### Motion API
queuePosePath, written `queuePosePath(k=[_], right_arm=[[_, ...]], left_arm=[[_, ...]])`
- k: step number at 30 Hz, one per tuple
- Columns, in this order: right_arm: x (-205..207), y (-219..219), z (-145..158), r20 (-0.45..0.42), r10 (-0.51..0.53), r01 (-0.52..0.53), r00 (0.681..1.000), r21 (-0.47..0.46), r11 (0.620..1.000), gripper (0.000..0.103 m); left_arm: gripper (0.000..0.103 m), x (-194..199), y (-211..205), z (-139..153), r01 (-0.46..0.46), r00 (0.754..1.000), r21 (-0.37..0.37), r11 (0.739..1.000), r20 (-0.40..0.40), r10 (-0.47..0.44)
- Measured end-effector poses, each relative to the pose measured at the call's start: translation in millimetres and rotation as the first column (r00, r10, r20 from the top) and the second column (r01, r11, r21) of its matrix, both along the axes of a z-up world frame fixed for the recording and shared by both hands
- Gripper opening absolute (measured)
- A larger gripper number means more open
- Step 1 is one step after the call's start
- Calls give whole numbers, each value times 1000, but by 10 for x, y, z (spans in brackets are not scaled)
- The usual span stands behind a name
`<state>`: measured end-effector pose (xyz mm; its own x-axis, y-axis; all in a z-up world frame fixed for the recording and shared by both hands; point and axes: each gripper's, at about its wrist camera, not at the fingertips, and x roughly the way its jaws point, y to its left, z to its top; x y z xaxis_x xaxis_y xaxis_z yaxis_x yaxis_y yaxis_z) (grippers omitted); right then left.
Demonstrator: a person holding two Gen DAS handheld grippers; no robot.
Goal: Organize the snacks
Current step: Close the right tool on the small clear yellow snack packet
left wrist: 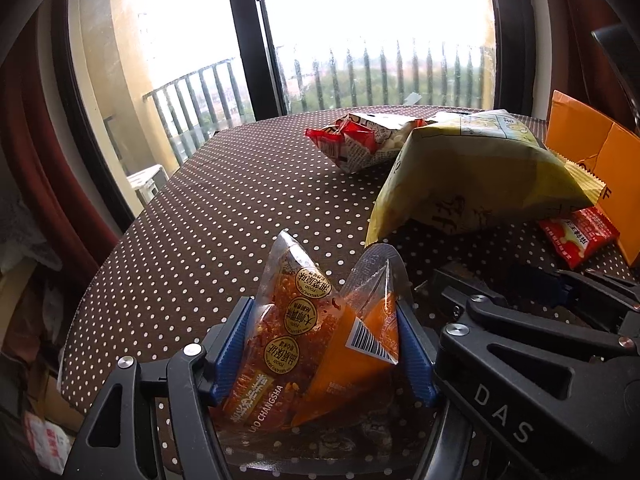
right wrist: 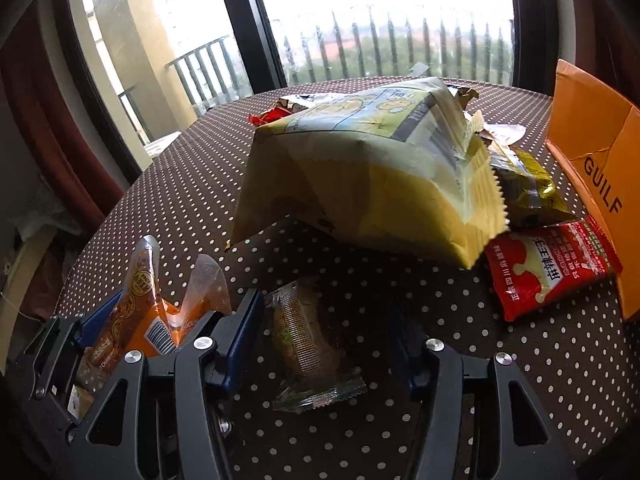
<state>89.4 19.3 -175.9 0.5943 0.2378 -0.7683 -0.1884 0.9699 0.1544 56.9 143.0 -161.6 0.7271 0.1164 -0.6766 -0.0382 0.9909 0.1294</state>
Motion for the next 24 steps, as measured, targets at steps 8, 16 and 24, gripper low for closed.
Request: queuePosePath(k=[8,16,24], right_arm=[[-77,-87,43,-25,0,1,1000,42,999,26],[-322,-302,205,33,-16,16,999,15,1000,26],[-549,-555,418,103,-34,32,994,15,999,26]], left_arm=[[69,-86,-41,30,10,1000,-79,997,-20,-12],[68,-257,-262,138,35,999,-140,989,0,-36],[68,-440,-544,327,52,998,-148,988,45,-46]])
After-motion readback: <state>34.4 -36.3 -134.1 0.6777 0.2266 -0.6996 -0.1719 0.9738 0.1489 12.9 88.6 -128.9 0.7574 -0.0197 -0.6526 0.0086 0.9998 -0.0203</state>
